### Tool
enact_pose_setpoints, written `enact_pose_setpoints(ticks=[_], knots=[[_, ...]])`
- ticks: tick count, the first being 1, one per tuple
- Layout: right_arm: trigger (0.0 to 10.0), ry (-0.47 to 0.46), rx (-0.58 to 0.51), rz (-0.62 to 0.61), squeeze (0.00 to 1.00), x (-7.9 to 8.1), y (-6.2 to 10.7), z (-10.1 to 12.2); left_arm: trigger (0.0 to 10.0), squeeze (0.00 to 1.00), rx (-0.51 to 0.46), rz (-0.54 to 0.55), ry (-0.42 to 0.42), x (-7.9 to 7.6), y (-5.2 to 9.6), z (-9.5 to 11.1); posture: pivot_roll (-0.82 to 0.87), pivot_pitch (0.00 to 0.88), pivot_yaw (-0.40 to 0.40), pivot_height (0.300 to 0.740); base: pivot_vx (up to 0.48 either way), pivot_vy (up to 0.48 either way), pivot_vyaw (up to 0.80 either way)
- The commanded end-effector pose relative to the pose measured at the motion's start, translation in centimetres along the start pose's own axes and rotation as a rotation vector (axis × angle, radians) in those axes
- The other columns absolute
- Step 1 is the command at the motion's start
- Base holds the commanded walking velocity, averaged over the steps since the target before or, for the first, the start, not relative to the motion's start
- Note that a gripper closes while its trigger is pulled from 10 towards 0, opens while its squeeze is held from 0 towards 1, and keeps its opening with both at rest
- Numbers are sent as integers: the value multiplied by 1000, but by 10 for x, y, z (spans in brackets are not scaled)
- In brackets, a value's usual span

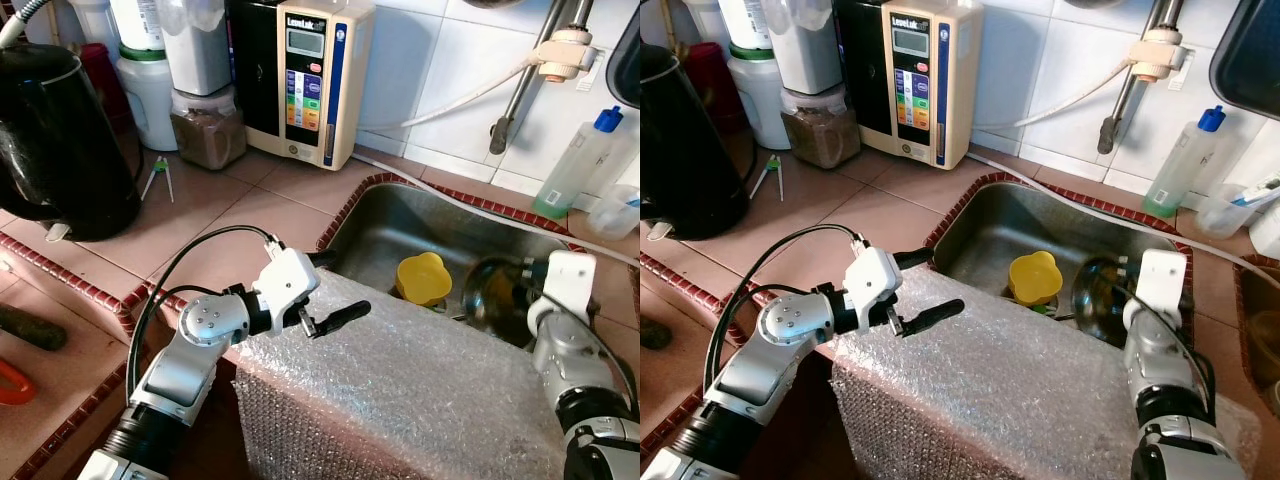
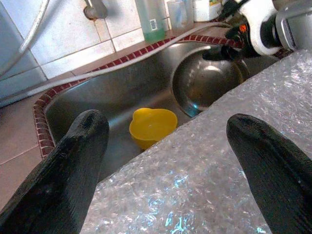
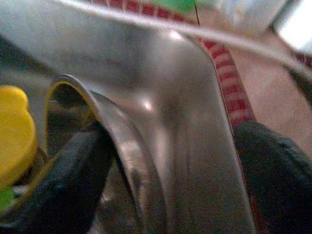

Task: Kitchen organization

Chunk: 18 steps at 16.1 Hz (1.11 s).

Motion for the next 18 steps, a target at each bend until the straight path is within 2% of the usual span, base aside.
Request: enact_pose_setpoints(ticks=[1,2,3,4,5,6,7,9,10,11,13,16,17,18], knots=[[10000,-56,51,-17,1000,-11,-2,-6,10000,1000,-1,-1,-19,1,-3,3,158,0,-58,740,0,0,0],[10000,-81,79,-15,1000,-11,-2,-12,10000,1000,-2,1,-20,1,-3,3,157,0,-58,740,0,0,0],[10000,-45,74,-9,1000,-11,-2,-11,10000,1000,-2,2,-20,1,-3,2,156,0,-59,740,0,0,0],[10000,347,-72,59,1000,2,-1,9,10000,1000,-2,4,-21,1,-4,2,151,0,-58,740,0,0,0],[10000,466,-129,41,1000,1,0,18,10000,1000,-3,5,-22,0,-4,2,151,0,-59,740,0,0,0],[10000,412,-165,97,1000,12,2,24,10000,1000,-4,5,-24,0,-5,2,153,0,-59,740,0,0,0],[10000,193,-139,142,1000,19,3,24,10000,1000,-6,6,-24,0,-5,2,153,0,-59,740,0,0,0],[10000,346,-202,142,1000,20,4,32,10000,1000,-8,9,-30,0,-6,2,150,0,-62,740,0,0,0],[10000,391,-239,120,1000,18,5,37,10000,1000,-10,11,-32,1,-6,3,150,0,-63,740,0,0,0],[10000,567,-362,46,1000,13,9,58,10000,1000,-14,17,-35,1,-7,3,149,0,-64,740,0,0,0],[10000,389,-337,102,1000,18,8,58,10000,1000,-16,18,-36,1,-7,3,149,0,-64,740,0,0,0],[10000,340,-321,112,1000,18,7,57,10000,1000,-16,17,-40,1,-8,3,149,0,-66,740,0,0,0],[10000,267,-316,147,651,24,8,57,10000,1000,-18,26,-46,2,-8,4,151,0,-68,740,0,0,0],[10000,214,-312,179,0,30,10,58,10000,1000,-23,41,-48,4,-8,5,151,0,-68,740,0,0,0]])
Point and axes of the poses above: a point about 5 cm out from each wrist's last joint towards the gripper, its own y axis pointing back from the gripper into the wrist, its own z axis along the axis of the wrist's last joint, x = y × z, the point moved 6 cm from there along -y, pointing out of the wrist towards the gripper, and after that the axes turned 8 degrees about y, right-handed, at the moved point
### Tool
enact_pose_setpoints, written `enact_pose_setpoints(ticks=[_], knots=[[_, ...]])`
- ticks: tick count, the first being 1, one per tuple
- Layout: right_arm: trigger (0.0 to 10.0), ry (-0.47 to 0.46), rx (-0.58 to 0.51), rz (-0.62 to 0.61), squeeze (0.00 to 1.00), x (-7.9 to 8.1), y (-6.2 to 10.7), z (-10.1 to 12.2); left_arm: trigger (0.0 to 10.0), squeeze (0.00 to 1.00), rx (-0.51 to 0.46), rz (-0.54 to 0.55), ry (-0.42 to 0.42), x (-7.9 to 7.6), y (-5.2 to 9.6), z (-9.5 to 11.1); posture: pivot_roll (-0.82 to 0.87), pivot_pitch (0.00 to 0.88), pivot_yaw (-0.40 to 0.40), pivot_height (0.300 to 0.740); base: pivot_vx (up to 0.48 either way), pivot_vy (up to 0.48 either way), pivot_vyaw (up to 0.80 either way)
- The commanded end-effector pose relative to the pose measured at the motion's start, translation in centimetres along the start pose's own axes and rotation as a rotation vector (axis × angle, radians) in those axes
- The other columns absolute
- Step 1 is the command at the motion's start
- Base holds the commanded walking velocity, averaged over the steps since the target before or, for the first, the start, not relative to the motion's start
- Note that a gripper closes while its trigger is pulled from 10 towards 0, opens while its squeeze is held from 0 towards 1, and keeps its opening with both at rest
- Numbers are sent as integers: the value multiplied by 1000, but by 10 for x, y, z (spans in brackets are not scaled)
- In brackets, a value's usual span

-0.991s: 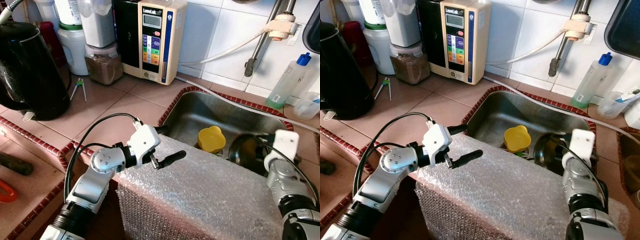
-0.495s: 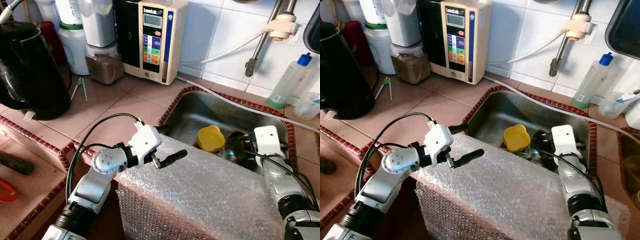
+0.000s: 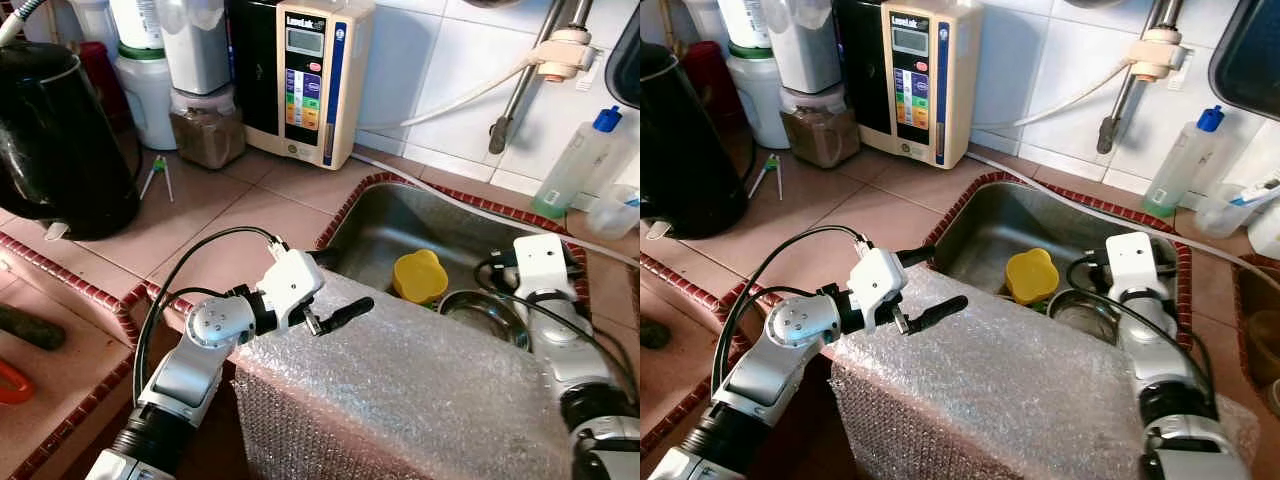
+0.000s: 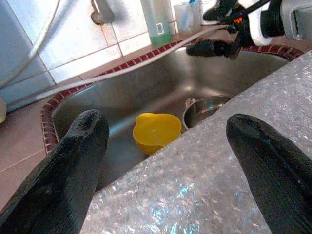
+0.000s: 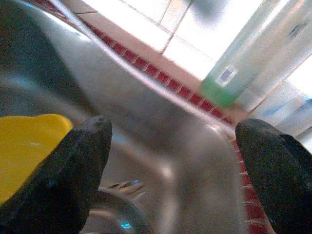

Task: Kitchen organization

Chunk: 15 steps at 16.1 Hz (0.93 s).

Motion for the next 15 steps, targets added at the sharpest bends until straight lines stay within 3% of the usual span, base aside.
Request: enact_pose_setpoints(ticks=[1,2,3,5,6,9,12,13,15], knots=[[10000,-37,-21,3,0,-2,-2,8,10000,1000,-8,12,-22,4,-3,5,151,0,-68,740,0,0,0],[10000,-54,-35,11,0,2,-1,11,10000,1000,-27,50,-20,10,-2,8,151,0,-68,740,0,0,0],[10000,-116,-74,80,0,16,2,20,10000,1000,-74,118,-18,20,1,15,148,0,-69,740,0,0,0],[10000,-127,-148,146,0,28,9,37,10000,1000,-122,265,-21,41,7,20,146,0,-74,740,0,0,0],[10000,-127,-148,146,0,28,9,37,10000,1000,-122,265,-21,41,7,20,146,0,-74,740,0,0,0],[10000,-127,-278,202,0,35,23,68,10000,1000,-169,473,-35,66,19,25,138,0,-86,740,0,0,0],[10000,-163,-405,263,0,42,50,99,10000,1000,-169,736,-42,94,51,17,139,0,-98,740,0,0,0],[10000,-137,-418,287,0,48,60,101,10000,1000,-132,820,-37,104,68,5,143,0,-105,740,0,0,0],[10000,-170,-411,309,0,54,71,99,10000,1000,-108,893,-25,112,88,-5,150,0,-115,740,0,0,0]])
Point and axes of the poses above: a point about 5 cm out from each wrist's last joint towards the gripper, its own y axis pointing back from the gripper into the wrist, its own z axis along the axis of the wrist's last joint, x = y × z, the point moved 6 cm from there along -y, pointing out of the wrist towards the gripper, and after that the axes turned 8 degrees about y, right-handed, at the moved point
